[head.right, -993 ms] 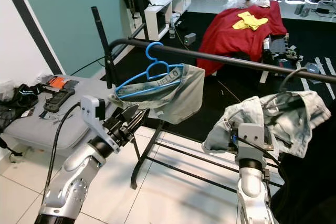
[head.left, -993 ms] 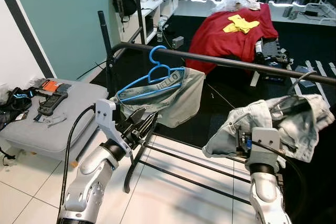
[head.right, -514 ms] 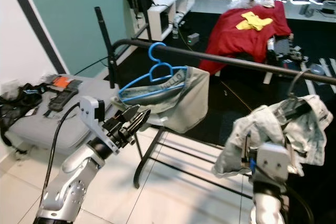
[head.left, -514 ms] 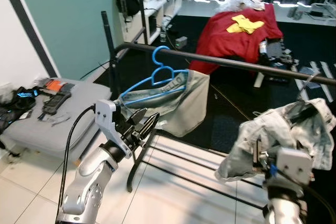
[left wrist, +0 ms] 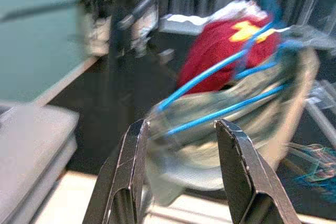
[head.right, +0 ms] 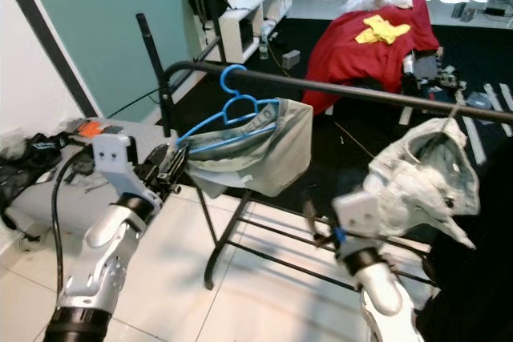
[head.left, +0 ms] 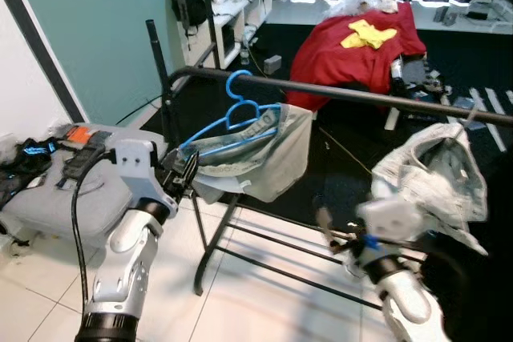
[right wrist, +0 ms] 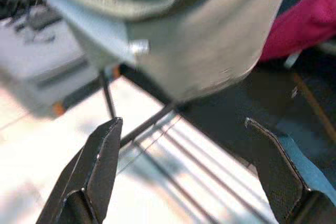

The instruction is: Hang hanger

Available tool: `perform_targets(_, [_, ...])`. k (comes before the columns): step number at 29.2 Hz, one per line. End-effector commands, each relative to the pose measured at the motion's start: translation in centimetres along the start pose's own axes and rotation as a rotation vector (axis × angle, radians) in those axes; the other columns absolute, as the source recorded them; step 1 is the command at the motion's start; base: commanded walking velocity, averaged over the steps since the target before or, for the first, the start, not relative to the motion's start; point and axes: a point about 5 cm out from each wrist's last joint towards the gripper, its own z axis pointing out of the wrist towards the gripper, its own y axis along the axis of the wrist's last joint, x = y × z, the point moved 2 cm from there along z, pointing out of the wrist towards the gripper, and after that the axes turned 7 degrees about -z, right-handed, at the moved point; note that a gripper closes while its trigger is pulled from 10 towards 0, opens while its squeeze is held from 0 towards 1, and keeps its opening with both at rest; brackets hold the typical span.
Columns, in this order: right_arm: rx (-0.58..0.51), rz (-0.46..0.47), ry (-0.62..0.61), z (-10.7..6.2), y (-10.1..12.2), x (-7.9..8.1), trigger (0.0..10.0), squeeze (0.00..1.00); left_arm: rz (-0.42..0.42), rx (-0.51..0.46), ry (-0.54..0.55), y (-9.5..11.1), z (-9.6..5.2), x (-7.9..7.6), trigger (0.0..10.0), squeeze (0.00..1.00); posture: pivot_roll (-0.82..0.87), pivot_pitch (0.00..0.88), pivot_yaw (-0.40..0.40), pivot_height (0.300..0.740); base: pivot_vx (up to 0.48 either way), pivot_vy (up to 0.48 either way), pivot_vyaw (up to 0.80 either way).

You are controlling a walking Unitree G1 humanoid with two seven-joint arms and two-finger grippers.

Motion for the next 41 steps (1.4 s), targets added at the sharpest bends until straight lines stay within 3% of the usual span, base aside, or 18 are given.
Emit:
perform_targets(1, [0.052, 0.063, 0.036, 0.9, -1.2, 0.6, 10.0, 0.00, 0.032, 0.074, 0.064, -1.8, -0.7, 1.1, 10.0, 0.00, -0.08, 0.045, 0.033, 0.740, 0.000, 0.000, 0.00])
perform_targets(3, [0.044, 0.110, 0.048, 1.4, -1.5, 1.0, 10.0, 0.00, 0.063, 0.094, 0.108, -2.6, -1.2, 1.7, 10.0, 0.00, -0.07, 0.048, 0.025, 0.740, 0.000, 0.000, 0.00])
perform_targets(5, [0.089, 0.119, 0.047, 2.1, -2.4, 1.5, 10.0, 0.00, 0.140, 0.198, 0.209, -4.5, -1.5, 3.0, 10.0, 0.00, -0.07, 0.052, 0.020, 0.740, 0.000, 0.000, 0.00])
perform_targets(10, [0.151, 0.129, 0.048, 3.2, -3.6, 2.4, 10.0, 0.00, 0.188, 0.292, 0.305, -7.0, -2.3, 4.0, 10.0, 0.00, -0.07, 0.058, 0.017, 0.740, 0.000, 0.000, 0.00])
perform_targets(15, [0.182, 0.173, 0.055, 3.7, -4.2, 3.1, 10.0, 0.00, 0.159, 0.303, 0.276, -8.0, -2.7, 3.3, 10.0, 0.00, -0.07, 0.063, 0.012, 0.740, 0.000, 0.000, 0.00])
perform_targets(23, [0.228, 0.253, 0.005, 2.9, -6.1, 3.7, 10.0, 0.00, 0.148, 0.332, 0.232, -8.7, -3.0, 2.7, 10.0, 0.00, -0.07, 0.063, 0.014, 0.740, 0.000, 0.104, -0.35])
perform_targets(31, [0.248, 0.322, -0.053, 1.8, -7.5, 3.7, 10.0, 0.00, 0.165, 0.315, 0.171, -8.3, -1.9, 1.9, 10.0, 0.00, -0.07, 0.060, 0.031, 0.740, 0.000, 0.416, -0.69])
perform_targets(41, [0.241, 0.340, -0.066, 1.8, -8.0, 4.1, 10.0, 0.00, 0.161, 0.300, 0.130, -8.1, -1.4, 1.3, 10.0, 0.00, -0.07, 0.053, 0.046, 0.740, 0.000, 0.432, 0.00])
